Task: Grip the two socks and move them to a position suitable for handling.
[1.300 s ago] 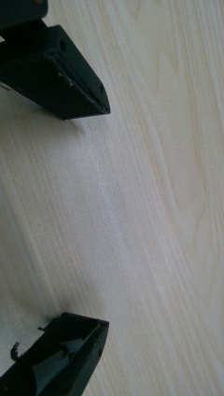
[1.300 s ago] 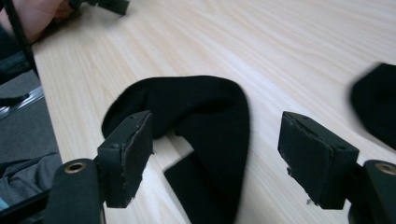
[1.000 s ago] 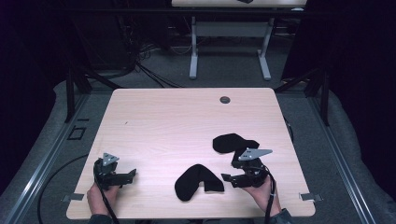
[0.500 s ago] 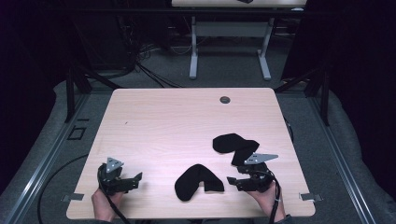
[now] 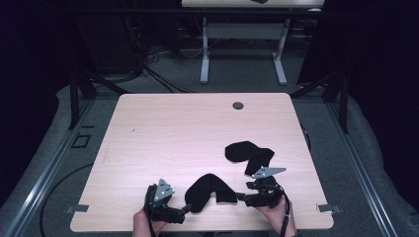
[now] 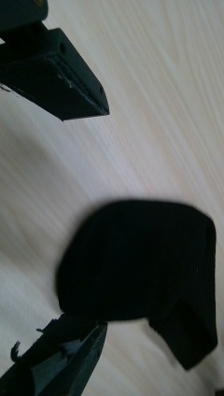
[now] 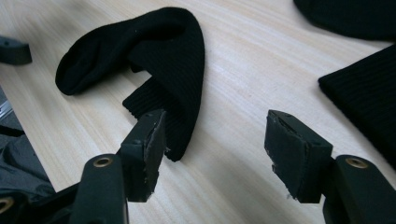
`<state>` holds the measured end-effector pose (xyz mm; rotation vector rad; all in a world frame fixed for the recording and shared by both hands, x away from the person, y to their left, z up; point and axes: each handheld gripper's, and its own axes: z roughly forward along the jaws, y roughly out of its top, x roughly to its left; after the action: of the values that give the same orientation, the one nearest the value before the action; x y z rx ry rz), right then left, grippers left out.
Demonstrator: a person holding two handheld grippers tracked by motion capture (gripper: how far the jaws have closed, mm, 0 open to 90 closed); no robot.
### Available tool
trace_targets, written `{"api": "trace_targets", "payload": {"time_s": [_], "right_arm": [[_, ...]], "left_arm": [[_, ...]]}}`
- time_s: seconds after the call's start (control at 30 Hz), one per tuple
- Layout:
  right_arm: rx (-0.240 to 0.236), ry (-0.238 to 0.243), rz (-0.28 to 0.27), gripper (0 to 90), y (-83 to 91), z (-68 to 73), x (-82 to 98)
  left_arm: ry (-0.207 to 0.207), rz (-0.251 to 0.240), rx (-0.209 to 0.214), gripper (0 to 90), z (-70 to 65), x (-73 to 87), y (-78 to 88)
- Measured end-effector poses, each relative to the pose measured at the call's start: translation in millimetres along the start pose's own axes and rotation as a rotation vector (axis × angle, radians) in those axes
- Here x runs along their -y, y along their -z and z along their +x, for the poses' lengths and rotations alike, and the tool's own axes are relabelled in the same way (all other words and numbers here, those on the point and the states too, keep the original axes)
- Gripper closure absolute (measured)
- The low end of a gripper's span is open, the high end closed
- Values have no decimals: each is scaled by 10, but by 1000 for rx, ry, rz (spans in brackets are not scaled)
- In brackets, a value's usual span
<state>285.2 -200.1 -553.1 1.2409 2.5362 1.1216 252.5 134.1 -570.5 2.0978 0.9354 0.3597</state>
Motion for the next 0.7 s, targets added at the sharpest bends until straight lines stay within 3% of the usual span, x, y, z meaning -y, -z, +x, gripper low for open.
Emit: {"api": "trace_targets", "payload": {"time_s": [0.17,0.23,0.4,0.47,0.63,0.7], "right_arm": [[-7,-7,2,398,-63,43,50],[-11,-10,8,401,-80,63,57],[-7,-8,16,419,-122,94,39],[-8,-4,20,429,-135,100,37],[-5,17,43,506,-200,132,49],[-5,17,53,518,-209,135,51]], "left_arm": [[-96,21,24,112,-261,-55,-109],[-128,46,13,173,-323,-68,-159],[-171,73,14,347,-387,-90,-227],[-179,73,18,362,-391,-86,-241],[-186,76,6,543,-394,-58,-249],[-191,79,17,568,-388,-51,-235]]}}
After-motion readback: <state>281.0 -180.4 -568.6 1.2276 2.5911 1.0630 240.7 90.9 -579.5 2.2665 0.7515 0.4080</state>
